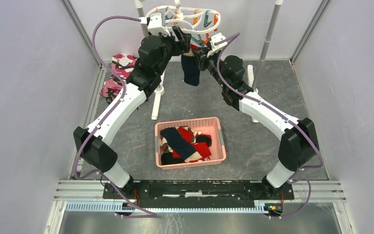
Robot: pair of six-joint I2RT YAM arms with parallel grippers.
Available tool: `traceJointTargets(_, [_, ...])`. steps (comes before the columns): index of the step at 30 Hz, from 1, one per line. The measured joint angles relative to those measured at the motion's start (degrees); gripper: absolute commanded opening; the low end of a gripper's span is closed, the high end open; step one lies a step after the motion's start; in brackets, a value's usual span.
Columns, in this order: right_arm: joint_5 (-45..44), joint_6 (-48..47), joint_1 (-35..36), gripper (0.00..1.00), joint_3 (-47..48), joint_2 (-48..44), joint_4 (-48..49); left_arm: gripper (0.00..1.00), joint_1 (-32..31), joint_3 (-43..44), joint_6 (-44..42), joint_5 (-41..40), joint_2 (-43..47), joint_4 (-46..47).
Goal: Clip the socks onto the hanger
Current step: Clamp the sock onto the hanger, then pick up the sock from the bin.
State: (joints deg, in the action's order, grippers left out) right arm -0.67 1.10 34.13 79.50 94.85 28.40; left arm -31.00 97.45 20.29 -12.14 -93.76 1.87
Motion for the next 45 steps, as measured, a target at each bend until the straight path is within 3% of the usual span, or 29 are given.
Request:
traceJointTargets(8, [1.1, -0.4, 0.0, 0.59, -4.2, -1.4, 1.3, 0.92, 0.0, -6.8, 0.0, -1.5, 6.4, 0.0])
traceJointTargets(16, [4.0, -0.5, 0.0, 0.77, -11.2, -4.2, 1.6, 0.98, 0.0, -11.8, -0.1, -2.4, 11.4, 0.0])
traceJointTargets(26, [11.3, -4.5, 0.0, 0.84, -20.0, -12.2, 0.9, 1.00, 0.0, -21.7, -2.7, -4.5, 18.2, -0.1])
traceJointTargets(35, [19.3, -8.0, 0.0, 0.84, -32.5, -19.8, -1.6, 1.00, 0.0, -38.5, -4.6, -4.3, 30.9, -0.3])
traceJointTargets(45, [26.6, -9.6, 0.0, 0.85, -36.6, -20.6, -4.5, 1.00, 1.0, -56.7, -0.3, 3.0, 33.2, -2.3])
